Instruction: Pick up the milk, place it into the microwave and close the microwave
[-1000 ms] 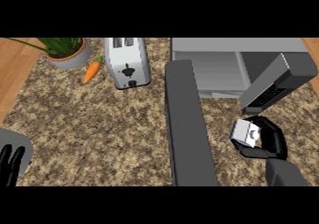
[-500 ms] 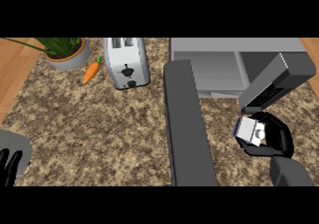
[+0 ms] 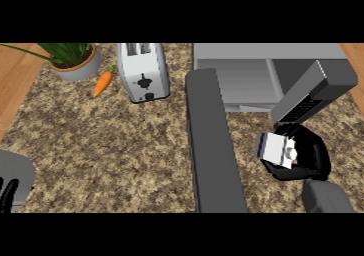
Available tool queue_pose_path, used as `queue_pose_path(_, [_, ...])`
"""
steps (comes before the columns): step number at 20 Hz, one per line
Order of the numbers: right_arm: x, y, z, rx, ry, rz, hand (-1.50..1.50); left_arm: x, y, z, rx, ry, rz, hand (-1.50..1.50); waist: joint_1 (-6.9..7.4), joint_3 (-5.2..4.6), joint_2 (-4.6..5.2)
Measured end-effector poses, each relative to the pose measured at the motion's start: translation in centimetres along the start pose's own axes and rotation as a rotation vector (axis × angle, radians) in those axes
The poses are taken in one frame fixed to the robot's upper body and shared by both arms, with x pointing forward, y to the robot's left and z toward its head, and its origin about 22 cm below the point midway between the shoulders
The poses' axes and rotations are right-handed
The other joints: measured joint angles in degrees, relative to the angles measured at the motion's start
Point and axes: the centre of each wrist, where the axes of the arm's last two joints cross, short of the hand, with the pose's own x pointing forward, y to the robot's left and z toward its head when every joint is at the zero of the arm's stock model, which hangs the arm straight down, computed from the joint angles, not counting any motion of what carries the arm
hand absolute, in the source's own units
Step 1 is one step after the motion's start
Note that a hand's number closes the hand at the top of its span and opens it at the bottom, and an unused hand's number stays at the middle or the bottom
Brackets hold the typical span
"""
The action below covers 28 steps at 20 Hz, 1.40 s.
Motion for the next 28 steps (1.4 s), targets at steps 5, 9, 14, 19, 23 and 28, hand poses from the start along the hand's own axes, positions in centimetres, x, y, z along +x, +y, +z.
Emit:
queue_pose_path(5, [2.0,2.3,-2.9,0.018,-0.014,0.070,1.50,-0.2,0.2,-0.2,0.001,0.006,0.010,-1.50,0.22,0.02,0.10])
queue_pose_path(9, [3.0,4.6,-6.2,0.016,0.006,0.120,1.50,0.0,0.8,-0.3,0.002,0.011,0.001,-1.50,0.52,0.03,0.18])
queue_pose_path(14, [2.9,5.9,-9.9,0.014,0.046,0.169,1.50,-0.1,1.4,-0.2,0.006,0.008,-0.006,-1.50,0.86,0.06,0.30])
queue_pose_path(19, [1.8,6.4,-13.7,0.022,0.068,0.179,1.50,-0.6,1.7,-0.3,0.001,0.012,0.002,-1.50,1.52,0.09,0.56])
queue_pose_path(23, [1.3,6.8,-16.0,0.029,0.075,0.195,1.50,-0.8,2.1,-0.9,-0.019,0.015,0.009,-1.50,2.01,0.11,0.80])
queue_pose_path(28, [1.6,6.6,-18.3,0.018,0.072,0.242,1.50,-1.0,2.2,-1.6,-0.039,0.012,0.018,-1.50,3.23,0.16,1.38])
